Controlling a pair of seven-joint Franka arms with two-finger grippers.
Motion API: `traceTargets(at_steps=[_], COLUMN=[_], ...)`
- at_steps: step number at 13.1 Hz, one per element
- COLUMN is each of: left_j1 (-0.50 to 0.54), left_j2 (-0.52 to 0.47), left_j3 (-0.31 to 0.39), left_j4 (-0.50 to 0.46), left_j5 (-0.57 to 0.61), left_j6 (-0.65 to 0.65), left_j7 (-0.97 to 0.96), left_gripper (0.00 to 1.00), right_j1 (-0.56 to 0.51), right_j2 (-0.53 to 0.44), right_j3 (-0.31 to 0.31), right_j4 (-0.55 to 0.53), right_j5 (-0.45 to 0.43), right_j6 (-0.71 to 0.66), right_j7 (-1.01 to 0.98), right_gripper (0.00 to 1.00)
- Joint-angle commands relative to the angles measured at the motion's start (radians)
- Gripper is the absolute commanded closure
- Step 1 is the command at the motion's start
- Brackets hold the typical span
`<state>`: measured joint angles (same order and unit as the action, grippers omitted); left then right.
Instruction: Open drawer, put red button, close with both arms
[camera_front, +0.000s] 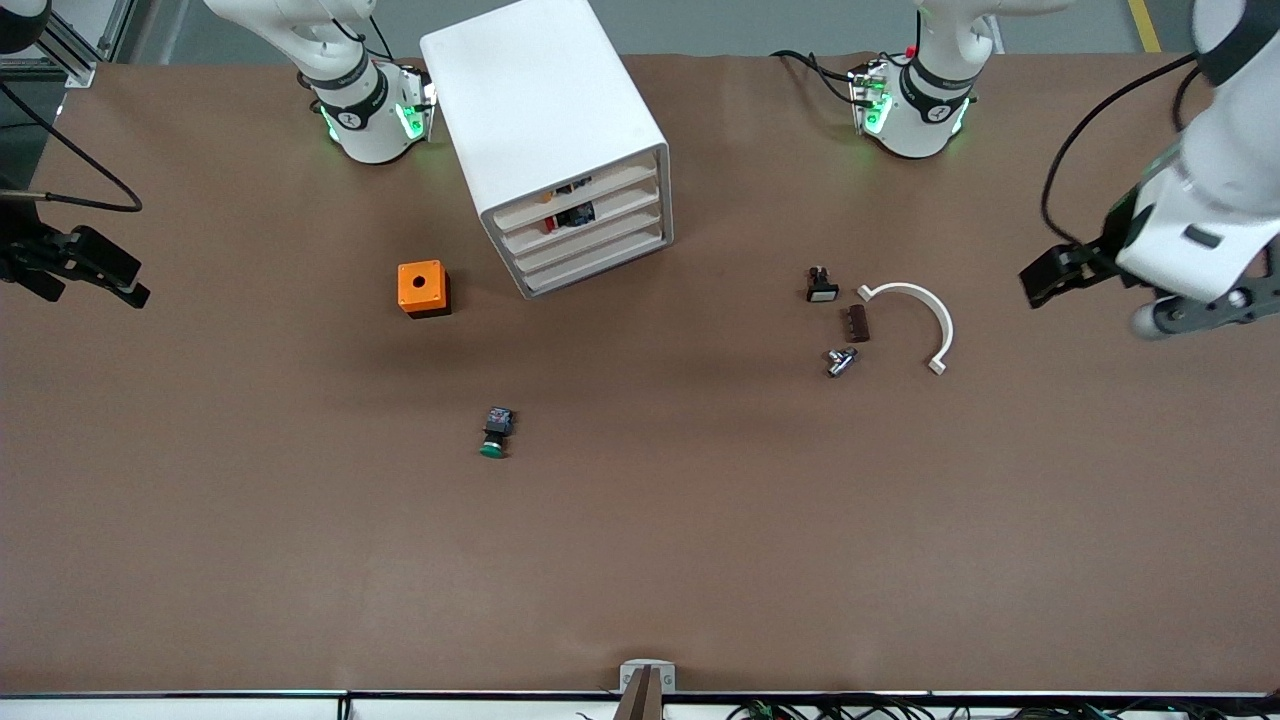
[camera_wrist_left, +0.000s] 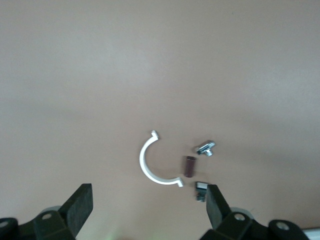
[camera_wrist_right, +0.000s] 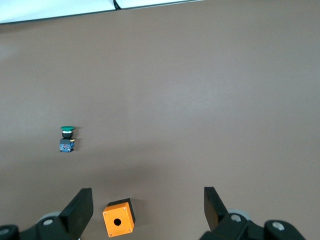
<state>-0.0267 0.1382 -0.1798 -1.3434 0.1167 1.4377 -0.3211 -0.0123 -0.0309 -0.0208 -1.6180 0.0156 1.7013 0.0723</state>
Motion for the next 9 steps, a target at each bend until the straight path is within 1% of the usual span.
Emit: traceTargets(at_steps=[1,2,3,4,5,6,7,8,9], left_j1=[0.039,0.044,0.044,0.045,0.051,0.051,0.044,0.019,-0.011], left_j2=[-0.046,-0.048,-0.048,-0.048,-0.049,-0.052,-0.063,-0.078,-0.091], left_j3=[-0.009,-0.009,-0.007,-0.007,-0.007,-0.006,0.009,0.041,0.089], left_j4=[-0.028,-0.028,-0.028,-0.028,-0.028,-0.03,-0.034,-0.045,-0.055], left_j5=[0.017,0.017,0.017,0.012,0.006,0.003,0.004,0.004,0.003], left_j6=[-0.006,-0.006,-0.006,-0.006,-0.006,-0.006,-0.006,-0.006,-0.008], left_j7=[0.127,0.135,0.137,0.139,0.139,0.139,0.161,0.204,0.235], left_gripper=[0.0,0.0,0.0,0.0,0.0,0.0,0.0,0.0,0.0], right_j1=[-0.018,-0.018,-0.018,-0.018,-0.018,-0.018,-0.018,-0.018,-0.018], right_j2=[-0.007,-0.007,-0.007,-0.007,-0.007,-0.007,-0.007,-0.007,-0.007], right_j3=[0.018,0.019,0.019,0.019,0.019,0.019,0.019,0.019,0.019], right_j4=[0.009,0.009,0.009,0.009,0.009,0.009,0.007,0.007,0.007], right_j5=[-0.017,-0.017,-0.019,-0.019,-0.019,-0.017,-0.017,-0.017,-0.017], right_j6=[-0.026,-0.031,-0.031,-0.035,-0.046,-0.055,-0.061,-0.075,-0.087], right_j7=[-0.012,-0.012,-0.012,-0.012,-0.011,-0.011,-0.009,-0.009,-0.008], right_gripper=[0.55,0.69,0.69,0.59,0.34,0.14,0.0,0.0,0.0])
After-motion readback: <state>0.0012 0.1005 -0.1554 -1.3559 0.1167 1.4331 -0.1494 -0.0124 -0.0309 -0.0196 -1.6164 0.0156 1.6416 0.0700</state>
